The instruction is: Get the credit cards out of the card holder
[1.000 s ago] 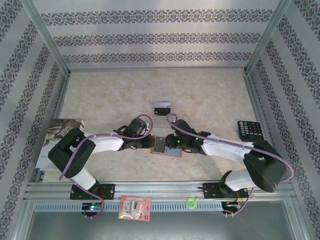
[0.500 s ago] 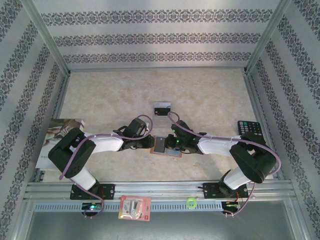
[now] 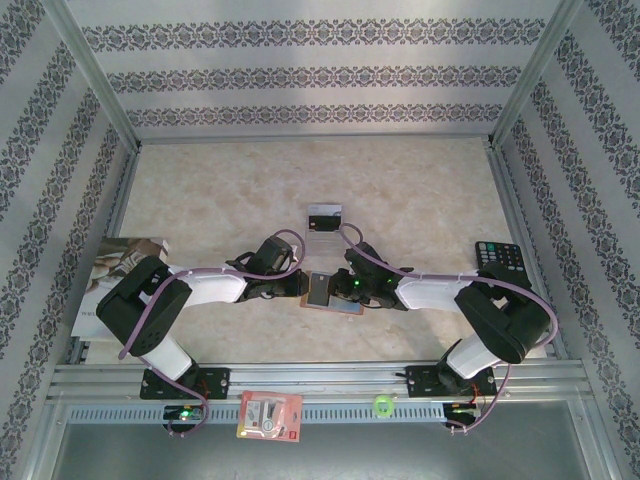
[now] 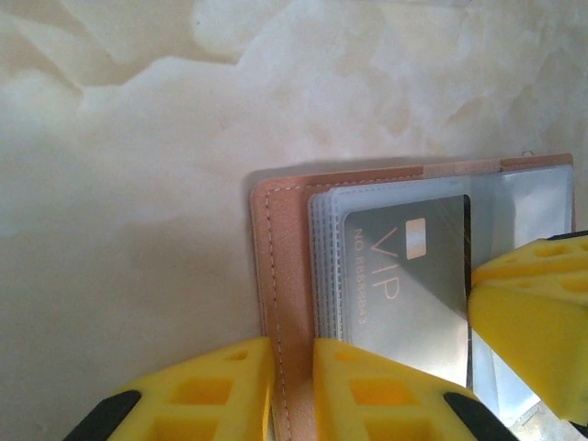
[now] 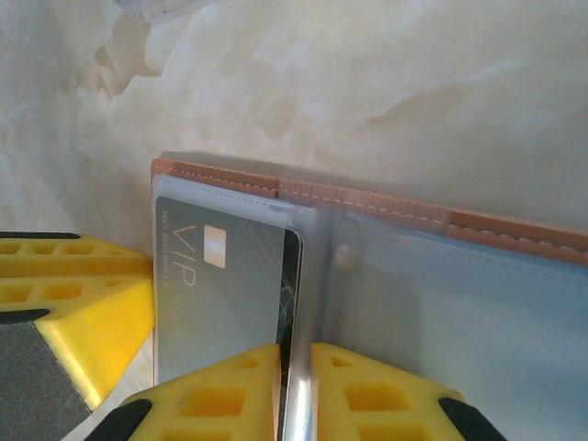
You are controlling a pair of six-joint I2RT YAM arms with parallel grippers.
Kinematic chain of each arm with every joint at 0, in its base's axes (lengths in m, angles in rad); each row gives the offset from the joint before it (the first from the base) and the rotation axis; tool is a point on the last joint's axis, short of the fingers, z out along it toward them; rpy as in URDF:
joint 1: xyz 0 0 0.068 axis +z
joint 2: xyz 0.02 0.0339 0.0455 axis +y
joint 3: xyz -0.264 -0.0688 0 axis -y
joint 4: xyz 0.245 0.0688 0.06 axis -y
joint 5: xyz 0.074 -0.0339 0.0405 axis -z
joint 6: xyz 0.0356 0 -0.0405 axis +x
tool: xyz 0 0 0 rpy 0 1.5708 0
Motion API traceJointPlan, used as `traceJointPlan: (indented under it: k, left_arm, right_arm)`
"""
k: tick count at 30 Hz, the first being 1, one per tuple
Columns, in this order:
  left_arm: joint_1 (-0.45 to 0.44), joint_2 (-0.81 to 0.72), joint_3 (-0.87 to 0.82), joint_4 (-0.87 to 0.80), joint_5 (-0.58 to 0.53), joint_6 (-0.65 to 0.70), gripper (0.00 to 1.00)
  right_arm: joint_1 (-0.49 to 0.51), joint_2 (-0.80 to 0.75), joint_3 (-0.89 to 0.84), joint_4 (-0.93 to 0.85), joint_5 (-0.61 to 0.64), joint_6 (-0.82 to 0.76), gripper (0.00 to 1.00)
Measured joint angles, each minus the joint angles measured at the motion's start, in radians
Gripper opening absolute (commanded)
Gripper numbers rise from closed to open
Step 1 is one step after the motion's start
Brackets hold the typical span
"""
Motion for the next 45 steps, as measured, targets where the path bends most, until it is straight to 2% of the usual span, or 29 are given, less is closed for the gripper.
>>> traceJointPlan:
  k: [5, 10, 16, 24, 29, 37, 41, 45]
  left_arm:
    - [-0.003, 0.002, 0.0, 0.0, -0.005, 0.0, 0.18]
    - [-0.004, 0.002, 0.0, 0.0, -0.012, 0.0, 0.17]
    - [-0.004, 0.002, 0.0, 0.0, -0.012, 0.0, 0.17]
    - [-0.005, 0.002, 0.0, 0.0, -0.014, 0.0, 0.17]
    - [-0.006, 0.002, 0.0, 0.0, -0.014, -0.001, 0.17]
    - [-0.02, -0.036, -0.018, -0.027, -0.014, -0.001, 0.19]
    - [-0.025, -0.099, -0.024, -0.081, -0.025, 0.0, 0.19]
    - [-0.025, -0.17, -0.023, -0.107, -0.034, 0.008, 0.25]
  right_arm:
    - [-0.006, 0.006, -0.008, 0.024, -0.01, 0.011, 0.17]
    - [-0.006, 0.008, -0.008, 0.028, -0.01, 0.011, 0.21]
    - [0.0, 0.01, 0.015, -0.018, 0.003, -0.018, 0.2]
    - [0.05, 0.032, 0.112, -0.194, 0.127, -0.121, 0.16]
    - [0.062, 0.027, 0.119, -0.239, 0.204, -0.153, 0.16]
    - [0.062, -0.035, 0.119, -0.309, 0.286, -0.205, 0.28]
    - [0.062, -0.103, 0.119, -0.318, 0.294, -0.231, 0.29]
    - [0.061, -0.164, 0.119, -0.324, 0.29, -0.235, 0.27]
